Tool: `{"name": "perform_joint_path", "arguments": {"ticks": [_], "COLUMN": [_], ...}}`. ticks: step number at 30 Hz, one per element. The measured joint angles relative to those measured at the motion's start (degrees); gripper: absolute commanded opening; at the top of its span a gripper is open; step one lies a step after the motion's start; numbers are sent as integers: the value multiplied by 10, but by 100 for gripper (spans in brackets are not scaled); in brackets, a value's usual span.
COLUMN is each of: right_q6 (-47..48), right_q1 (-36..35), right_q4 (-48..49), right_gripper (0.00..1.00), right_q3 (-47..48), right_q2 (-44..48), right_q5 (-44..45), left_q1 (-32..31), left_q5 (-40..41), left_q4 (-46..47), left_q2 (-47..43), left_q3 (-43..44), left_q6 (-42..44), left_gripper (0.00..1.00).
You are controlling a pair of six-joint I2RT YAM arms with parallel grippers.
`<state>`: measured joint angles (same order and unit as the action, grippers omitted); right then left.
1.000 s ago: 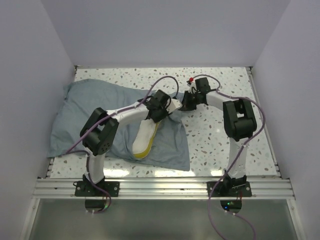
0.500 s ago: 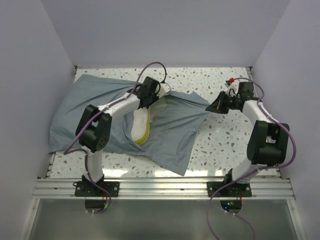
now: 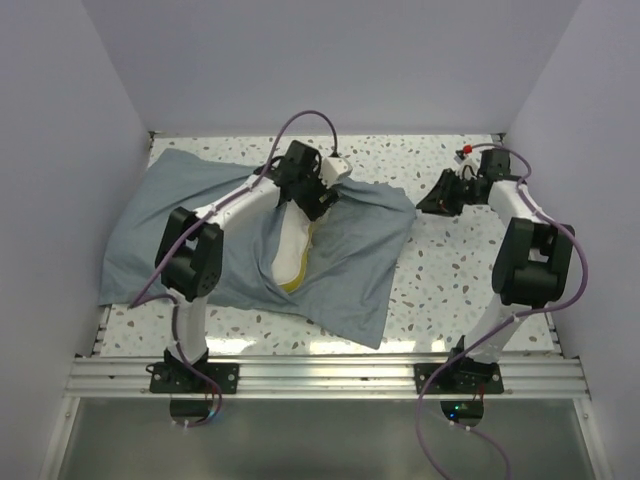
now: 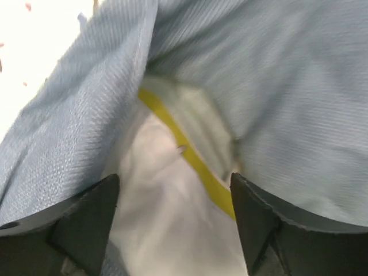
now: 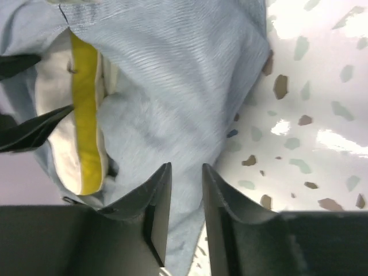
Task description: Put the pillow into the pillowcase
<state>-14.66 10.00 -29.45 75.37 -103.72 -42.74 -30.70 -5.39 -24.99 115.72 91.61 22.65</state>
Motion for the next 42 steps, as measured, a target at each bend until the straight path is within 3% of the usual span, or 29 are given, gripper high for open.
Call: {"name": "perform_joint_path", "arguments": {"ticks": [1, 2, 4, 10, 12, 14, 16, 18, 22, 24, 26, 29, 34, 38, 42], "right_q6": [1, 2, 21, 71, 74, 70, 56, 37, 3, -5, -8, -11, -5, 9, 25], "right_q1": [1, 1, 0, -30, -64, -122, -183, -235, -299, -317, -326, -323, -319, -296, -250], "right_q4": [-6, -15, -36, -94, -102, -99, -87, -76, -54, -50, -54, -66, -91, -116, -144], "right_gripper": [56, 65, 69, 52, 52, 54, 56, 56, 51, 50, 51, 52, 53, 53, 52], "right_q3": [7, 12, 18, 11, 0, -5, -5, -2, 12, 17, 13, -6, 0, 2, 8], "right_q2": [-8, -10, -9, 25, 49, 66, 70, 57, 4, -33, -78, -113, -114, -115, -114], "right_q5": [5, 14, 33, 59, 61, 61, 61, 60, 64, 76, 91, 96, 109, 116, 129], "left_q1": [-2, -5, -19, -51, -46, -44, -43, -43, -46, -47, -47, -47, -42, 4, 37], "left_q5": [-20, -36, -52, -93, -96, -87, -57, -17, 56, 81, 100, 125, 146, 137, 79], "left_q4": [-16, -34, -66, -124, -134, -138, -138, -136, -105, -92, -86, -80, -80, -83, -88], "left_q2": [-6, -16, -43, -164, -197, -206, -196, -172, -126, -117, -117, -117, -120, -142, -148], "left_q3": [12, 21, 27, -30, -72, -105, -137, -164, -192, -192, -192, -191, -195, -213, -217], "left_q6": [-4, -7, -10, -27, -38, -52, -67, -83, -103, -110, -113, -110, -87, -60, -56], "left_gripper": [89, 89, 90, 79, 76, 80, 83, 80, 50, 40, 28, 19, 15, 13, 0]}}
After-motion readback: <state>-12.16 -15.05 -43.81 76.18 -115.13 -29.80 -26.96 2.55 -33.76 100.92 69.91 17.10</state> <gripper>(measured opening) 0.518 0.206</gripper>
